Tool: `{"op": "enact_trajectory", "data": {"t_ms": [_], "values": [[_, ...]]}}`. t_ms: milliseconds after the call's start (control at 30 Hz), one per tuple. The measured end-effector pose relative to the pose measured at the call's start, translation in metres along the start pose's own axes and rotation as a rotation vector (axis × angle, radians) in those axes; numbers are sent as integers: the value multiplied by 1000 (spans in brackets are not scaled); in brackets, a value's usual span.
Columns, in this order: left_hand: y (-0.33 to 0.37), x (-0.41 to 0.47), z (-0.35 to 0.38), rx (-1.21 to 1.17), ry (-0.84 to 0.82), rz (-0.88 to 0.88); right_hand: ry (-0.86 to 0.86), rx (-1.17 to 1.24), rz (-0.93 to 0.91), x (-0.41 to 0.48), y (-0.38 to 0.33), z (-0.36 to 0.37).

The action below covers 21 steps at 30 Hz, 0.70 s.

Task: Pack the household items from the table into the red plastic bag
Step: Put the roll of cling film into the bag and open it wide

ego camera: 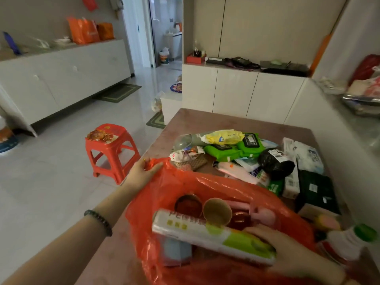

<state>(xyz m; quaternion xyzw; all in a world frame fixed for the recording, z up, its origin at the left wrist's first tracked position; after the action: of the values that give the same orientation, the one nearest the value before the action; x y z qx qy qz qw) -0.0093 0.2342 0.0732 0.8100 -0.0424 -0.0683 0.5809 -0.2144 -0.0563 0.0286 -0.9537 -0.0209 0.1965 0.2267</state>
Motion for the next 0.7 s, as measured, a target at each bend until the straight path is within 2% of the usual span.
{"op": "enact_trajectory", "data": {"t_ms": [100, 233, 333, 400, 467, 533, 633, 700], "values": [[1, -3, 3, -26, -8, -12, -1, -139, -14, 6, 8, 1], [3, -7, 5, -29, -17, -32, -39, -190, 72, 12, 11, 4], [2, -7, 6, -17, -22, -44, -64, -175, 63, 8, -11, -12], [-2, -6, 7, -7, -49, -97, 69, -49, 5, 13, -33, -32], [-9, -5, 7, 26, -76, -138, 302, 112, -53, 32, -47, -52], [-15, -4, 7, 61, -94, -127, 465, 235, -60, 64, -58, -71], [-25, 0, 10, 103, -108, -124, 530, 315, -17, 129, -74, -86], [-27, 3, 11, 95, -91, -138, 443, 266, 35, 177, -82, -81]]}}
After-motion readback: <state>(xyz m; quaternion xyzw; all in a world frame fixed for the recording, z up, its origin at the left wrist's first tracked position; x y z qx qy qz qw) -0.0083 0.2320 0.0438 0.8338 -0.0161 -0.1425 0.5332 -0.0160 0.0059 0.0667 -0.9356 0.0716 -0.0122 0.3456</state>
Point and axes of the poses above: each hand's wrist, its own x-axis towards the middle knuckle, its own z-axis out of the palm, y = z × x, the point moved 1 cm from there along x, towards the middle knuckle, and after that the axes turned 5 degrees about -x, right-handed, at the moved point
